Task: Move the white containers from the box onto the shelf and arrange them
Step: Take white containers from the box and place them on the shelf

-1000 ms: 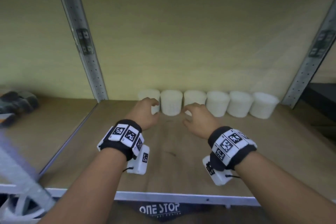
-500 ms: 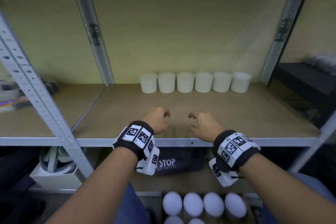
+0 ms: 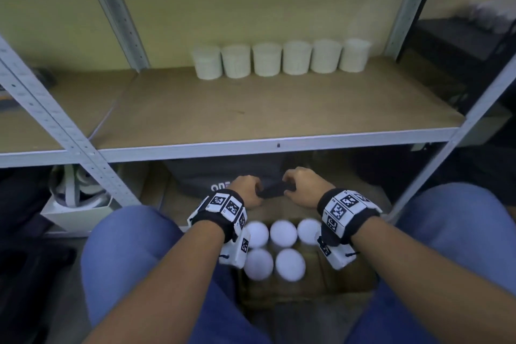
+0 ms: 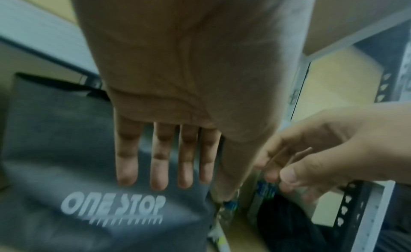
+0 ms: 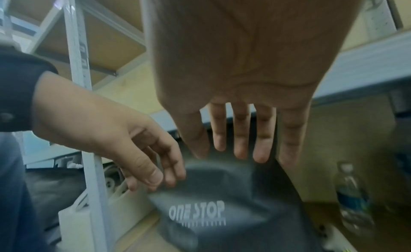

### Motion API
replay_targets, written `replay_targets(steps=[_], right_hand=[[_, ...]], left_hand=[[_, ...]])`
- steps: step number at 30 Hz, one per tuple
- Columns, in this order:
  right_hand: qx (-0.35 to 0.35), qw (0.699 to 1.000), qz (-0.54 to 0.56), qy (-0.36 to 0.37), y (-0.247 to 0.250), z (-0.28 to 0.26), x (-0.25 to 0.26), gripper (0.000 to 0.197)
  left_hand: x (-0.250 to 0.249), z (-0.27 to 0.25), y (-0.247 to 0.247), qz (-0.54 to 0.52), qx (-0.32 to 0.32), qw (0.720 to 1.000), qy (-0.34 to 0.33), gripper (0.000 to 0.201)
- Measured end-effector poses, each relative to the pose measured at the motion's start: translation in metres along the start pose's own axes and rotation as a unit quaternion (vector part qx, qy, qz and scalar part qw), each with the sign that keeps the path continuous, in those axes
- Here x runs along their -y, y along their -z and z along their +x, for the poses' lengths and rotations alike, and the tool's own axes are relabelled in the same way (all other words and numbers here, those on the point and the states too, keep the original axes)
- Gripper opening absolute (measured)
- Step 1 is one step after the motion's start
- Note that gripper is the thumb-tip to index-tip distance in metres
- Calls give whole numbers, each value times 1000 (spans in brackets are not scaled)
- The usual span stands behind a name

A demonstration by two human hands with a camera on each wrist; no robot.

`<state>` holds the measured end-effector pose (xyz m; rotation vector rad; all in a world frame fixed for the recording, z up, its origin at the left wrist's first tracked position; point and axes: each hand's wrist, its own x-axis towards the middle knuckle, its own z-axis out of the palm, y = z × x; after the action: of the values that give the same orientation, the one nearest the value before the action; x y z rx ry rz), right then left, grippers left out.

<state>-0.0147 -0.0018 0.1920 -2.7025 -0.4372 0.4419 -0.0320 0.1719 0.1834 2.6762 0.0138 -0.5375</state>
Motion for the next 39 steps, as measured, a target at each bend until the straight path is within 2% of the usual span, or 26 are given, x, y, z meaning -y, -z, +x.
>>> replay_targets(steps=[3, 5, 7, 9, 11, 14, 17, 20, 25, 26, 27, 30, 32, 34, 36, 39], right_hand=[[59, 998, -14, -14, -33, 7, -11, 42], [95, 995, -14, -36, -56, 12, -20, 43], [120, 991, -19, -59, -81, 16, -32, 43], [148, 986, -39, -73, -108, 16, -43, 47], [177, 978, -52, -95, -135, 13, -54, 53], [214, 969, -68, -107, -172, 11, -69, 58], [227, 966, -69, -106, -199, 16, -81, 64], [216, 970, -56, -98, -218, 15, -90, 73], [199, 975, -37, -87, -252, 11, -102, 100], [193, 976, -35, -90, -260, 10, -103, 102], [182, 978, -35, -94, -265, 10, -103, 101], [139, 983, -19, -118, -276, 13, -98, 97], [124, 983, 0, -134, -280, 16, -94, 105], [142, 980, 5, -139, -277, 19, -93, 108], [155, 978, 4, -139, -272, 20, -93, 103], [132, 981, 27, -140, -264, 20, -93, 92]], left_hand=[[10, 6, -35, -1, 58, 998, 32, 40], [19, 10, -60, -1, 75, 996, 49, 43], [27, 18, -84, -8, 82, 995, 50, 40], [30, 26, -105, 12, 126, 990, 57, 40], [32, 30, -128, 43, 159, 984, 64, 50], [44, 33, -168, 66, 174, 978, 91, 67], [61, 33, -205, 52, 152, 981, 107, 70], [68, 32, -233, 67, 97, 987, 113, 69], [66, 31, -251, 107, 40, 987, 115, 55], [65, 32, -251, 108, 53, 985, 126, 57], [68, 35, -256, 113, 71, 982, 131, 61], [73, 42, -273, 114, 65, 983, 128, 70], [71, 45, -271, 142, 46, 982, 119, 68], [70, 47, -269, 141, 40, 982, 117, 65], [70, 49, -265, 140, 42, 982, 122, 60], [68, 46, -263, 159, 36, 978, 128, 54]])
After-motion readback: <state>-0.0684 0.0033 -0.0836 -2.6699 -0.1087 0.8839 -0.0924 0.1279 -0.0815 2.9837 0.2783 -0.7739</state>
